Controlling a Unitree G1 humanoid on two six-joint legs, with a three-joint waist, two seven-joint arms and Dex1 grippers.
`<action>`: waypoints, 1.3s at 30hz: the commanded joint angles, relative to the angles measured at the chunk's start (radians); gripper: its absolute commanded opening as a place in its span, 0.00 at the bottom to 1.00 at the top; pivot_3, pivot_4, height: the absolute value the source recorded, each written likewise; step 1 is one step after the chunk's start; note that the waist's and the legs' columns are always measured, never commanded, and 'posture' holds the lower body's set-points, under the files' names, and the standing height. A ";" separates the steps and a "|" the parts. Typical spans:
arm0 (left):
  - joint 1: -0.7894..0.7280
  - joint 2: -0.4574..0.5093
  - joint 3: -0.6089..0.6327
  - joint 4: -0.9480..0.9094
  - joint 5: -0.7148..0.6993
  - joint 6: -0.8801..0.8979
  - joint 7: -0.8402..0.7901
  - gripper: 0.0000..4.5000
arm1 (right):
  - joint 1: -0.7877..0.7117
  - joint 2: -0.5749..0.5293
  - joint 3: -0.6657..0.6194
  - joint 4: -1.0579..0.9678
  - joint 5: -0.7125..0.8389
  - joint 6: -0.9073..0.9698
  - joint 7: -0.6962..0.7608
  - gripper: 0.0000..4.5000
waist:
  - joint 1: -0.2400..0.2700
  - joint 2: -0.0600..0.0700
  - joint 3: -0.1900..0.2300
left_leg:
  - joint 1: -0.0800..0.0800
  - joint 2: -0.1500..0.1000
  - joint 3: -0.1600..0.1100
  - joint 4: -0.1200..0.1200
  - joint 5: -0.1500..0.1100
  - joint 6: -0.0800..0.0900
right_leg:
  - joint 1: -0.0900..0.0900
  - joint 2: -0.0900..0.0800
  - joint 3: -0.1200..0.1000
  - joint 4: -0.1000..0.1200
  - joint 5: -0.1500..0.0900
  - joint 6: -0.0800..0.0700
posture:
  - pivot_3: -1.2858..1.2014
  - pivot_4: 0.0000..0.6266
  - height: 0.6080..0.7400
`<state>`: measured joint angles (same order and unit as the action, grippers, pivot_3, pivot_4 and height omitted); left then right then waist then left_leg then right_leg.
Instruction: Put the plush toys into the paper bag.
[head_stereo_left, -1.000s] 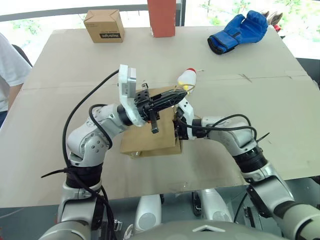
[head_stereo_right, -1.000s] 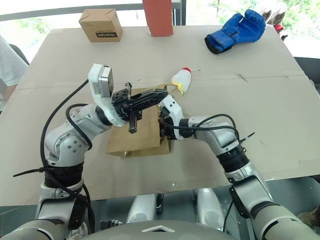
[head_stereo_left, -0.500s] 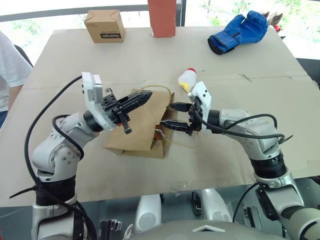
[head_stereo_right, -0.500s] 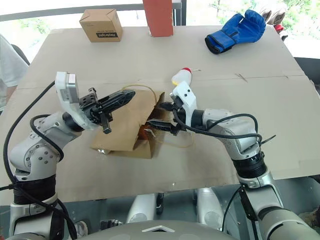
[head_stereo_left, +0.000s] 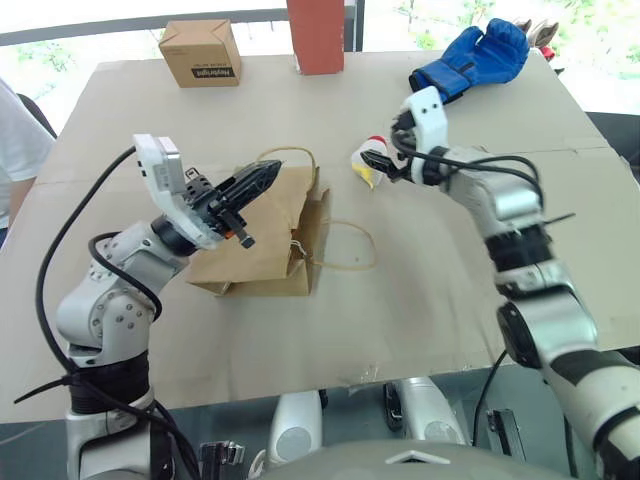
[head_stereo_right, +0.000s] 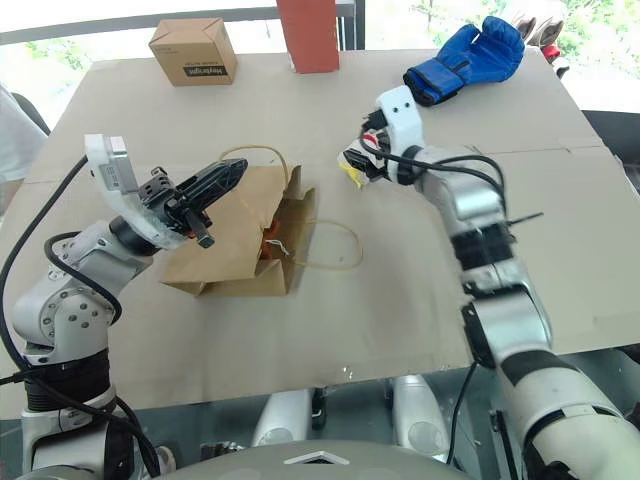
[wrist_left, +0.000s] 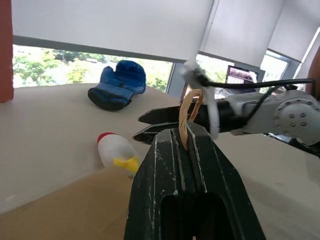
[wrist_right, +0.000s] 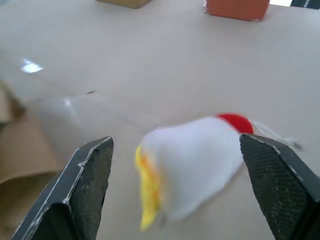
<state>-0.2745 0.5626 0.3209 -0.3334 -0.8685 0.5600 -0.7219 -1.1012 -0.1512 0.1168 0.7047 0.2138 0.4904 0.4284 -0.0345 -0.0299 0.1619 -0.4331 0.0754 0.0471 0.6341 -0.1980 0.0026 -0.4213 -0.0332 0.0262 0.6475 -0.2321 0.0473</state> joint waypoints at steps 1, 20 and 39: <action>-0.016 -0.003 0.015 -0.038 -0.014 -0.018 0.019 0.00 | -0.114 0.050 -0.031 0.307 -0.057 -0.204 -0.028 0.86 | -0.001 0.000 0.000 | 0.000 0.000 0.000 0.000 0.000 0.000 | 0.000 0.000 0.000 -0.001 0.000 0.000 | 0.52 0.24 1.00; -0.105 -0.060 0.041 0.006 -0.277 0.092 0.099 0.00 | 0.100 -0.055 -0.050 -0.060 -0.093 -0.312 0.241 0.01 | 0.004 0.000 0.000 | -0.001 0.000 -0.002 -0.001 0.000 0.000 | 0.002 -0.001 -0.002 -0.001 0.000 0.001 | 0.52 0.24 1.00; -0.271 -0.123 -0.090 0.156 -0.257 0.143 -0.043 0.00 | 0.475 -0.188 0.041 -1.006 0.165 0.190 0.268 0.01 | 0.026 0.000 0.001 | 0.001 -0.001 -0.003 0.004 0.000 0.000 | 0.003 -0.001 -0.002 0.003 -0.001 -0.001 | 0.52 0.24 1.00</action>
<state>-0.5174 0.4362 0.2176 -0.1661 -1.1228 0.7113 -0.7483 -0.6216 -0.3231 0.1770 -0.2654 0.3679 0.6647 0.6917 -0.0087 -0.0296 0.1626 -0.4322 0.0745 0.0442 0.6377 -0.1979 0.0025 -0.4184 -0.0339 0.0241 0.6502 -0.2332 0.0468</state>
